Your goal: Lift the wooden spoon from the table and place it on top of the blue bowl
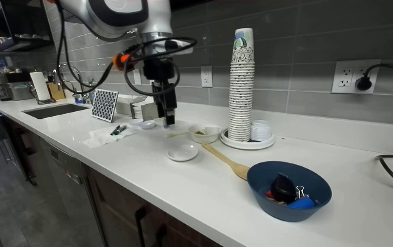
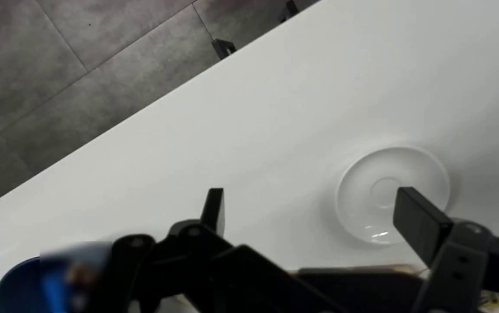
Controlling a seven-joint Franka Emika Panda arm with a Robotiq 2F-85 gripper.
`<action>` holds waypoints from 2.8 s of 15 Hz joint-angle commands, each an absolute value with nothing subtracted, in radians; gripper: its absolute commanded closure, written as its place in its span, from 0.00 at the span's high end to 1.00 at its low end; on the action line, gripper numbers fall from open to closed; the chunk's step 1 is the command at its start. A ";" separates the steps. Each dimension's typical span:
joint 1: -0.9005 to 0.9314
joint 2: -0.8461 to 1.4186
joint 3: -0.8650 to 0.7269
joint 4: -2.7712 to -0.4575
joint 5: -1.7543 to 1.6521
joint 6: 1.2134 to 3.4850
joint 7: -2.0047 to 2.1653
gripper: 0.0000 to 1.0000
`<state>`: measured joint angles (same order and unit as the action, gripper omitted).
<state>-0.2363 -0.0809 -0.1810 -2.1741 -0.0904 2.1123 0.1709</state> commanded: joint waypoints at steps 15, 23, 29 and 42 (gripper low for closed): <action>-0.241 0.243 -0.238 -1.855 0.009 1.977 0.581 1.00; -0.233 0.298 -0.269 -1.819 0.038 1.971 0.613 1.00; -0.233 0.436 -0.249 -1.728 0.236 1.995 0.924 1.00; -0.216 0.629 -0.291 -1.627 0.345 2.418 1.411 1.00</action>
